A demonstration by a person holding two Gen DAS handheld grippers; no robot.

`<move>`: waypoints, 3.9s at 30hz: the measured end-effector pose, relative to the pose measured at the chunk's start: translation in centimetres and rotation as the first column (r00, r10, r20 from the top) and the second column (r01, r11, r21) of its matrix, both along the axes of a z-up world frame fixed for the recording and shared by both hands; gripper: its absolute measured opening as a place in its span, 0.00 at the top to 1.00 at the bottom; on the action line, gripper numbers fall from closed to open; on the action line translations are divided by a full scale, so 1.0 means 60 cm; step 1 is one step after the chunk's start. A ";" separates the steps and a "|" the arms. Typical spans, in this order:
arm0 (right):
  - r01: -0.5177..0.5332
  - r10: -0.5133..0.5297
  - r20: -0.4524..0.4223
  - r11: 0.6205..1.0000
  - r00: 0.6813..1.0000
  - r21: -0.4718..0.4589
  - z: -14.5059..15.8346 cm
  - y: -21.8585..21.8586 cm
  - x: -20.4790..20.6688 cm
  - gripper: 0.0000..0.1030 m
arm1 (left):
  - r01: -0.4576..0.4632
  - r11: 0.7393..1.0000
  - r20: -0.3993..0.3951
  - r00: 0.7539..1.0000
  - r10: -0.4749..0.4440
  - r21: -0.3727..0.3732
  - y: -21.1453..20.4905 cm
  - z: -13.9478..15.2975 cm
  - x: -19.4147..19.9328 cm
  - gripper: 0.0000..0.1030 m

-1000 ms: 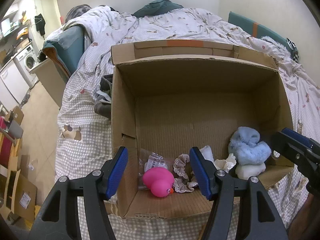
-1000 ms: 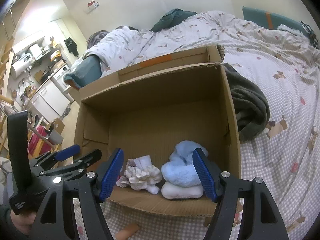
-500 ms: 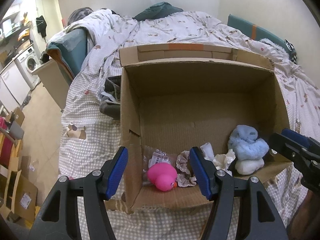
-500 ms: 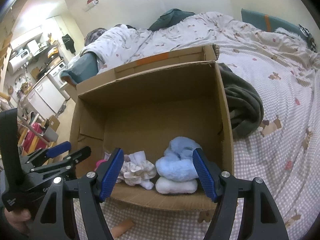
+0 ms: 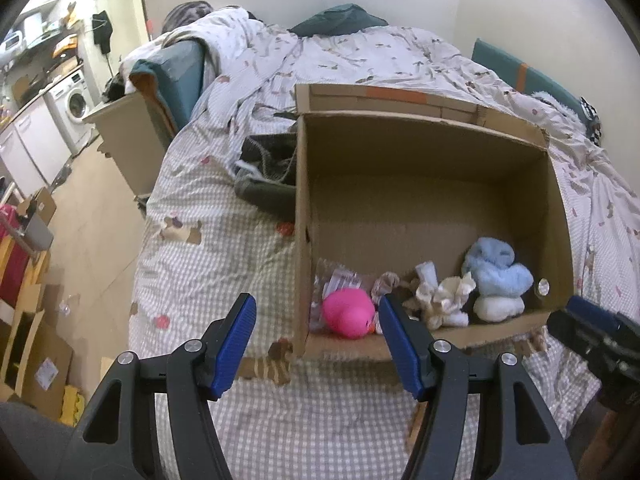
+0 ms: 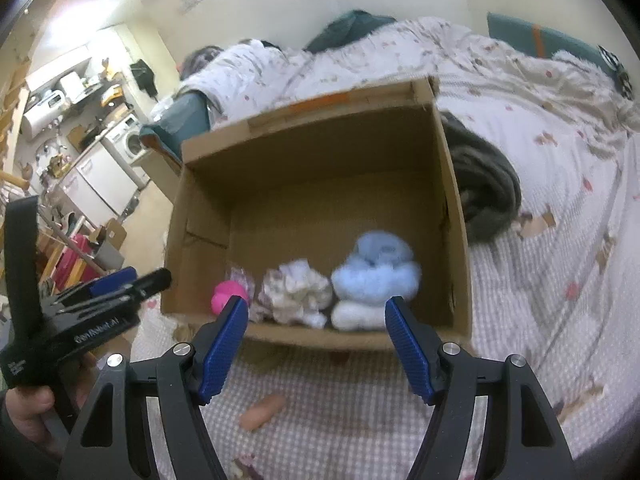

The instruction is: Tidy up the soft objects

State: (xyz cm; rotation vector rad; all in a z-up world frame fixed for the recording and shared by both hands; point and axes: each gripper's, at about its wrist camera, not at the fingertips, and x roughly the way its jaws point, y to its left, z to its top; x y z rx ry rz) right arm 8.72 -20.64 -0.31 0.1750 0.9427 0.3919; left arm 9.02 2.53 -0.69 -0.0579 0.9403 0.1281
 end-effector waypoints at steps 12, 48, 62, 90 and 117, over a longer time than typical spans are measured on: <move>-0.068 0.081 -0.258 0.996 0.963 0.056 -0.084 0.036 -0.029 0.27 | -0.030 0.999 -0.114 0.993 0.026 -0.030 -0.015 -0.048 -0.030 0.41; -0.041 0.055 -0.344 0.998 0.937 0.049 -0.127 0.046 -0.017 0.93 | -0.018 0.996 -0.247 0.969 -0.005 -0.087 -0.041 -0.118 -0.003 0.41; 0.066 -0.024 -0.395 0.994 0.918 0.092 -0.141 -0.005 0.004 0.93 | 0.146 0.976 -0.371 0.907 -0.197 -0.162 -0.100 -0.199 0.055 0.45; 0.010 0.000 -0.342 1.000 0.940 0.028 -0.132 0.017 -0.012 0.93 | 0.079 0.964 -0.263 0.953 -0.147 -0.254 -0.079 -0.107 -0.037 0.97; -0.095 0.098 -0.017 0.990 0.995 0.105 0.019 0.017 -0.047 0.93 | 0.110 0.962 0.083 0.992 -0.092 -0.248 -0.018 0.095 -0.072 0.97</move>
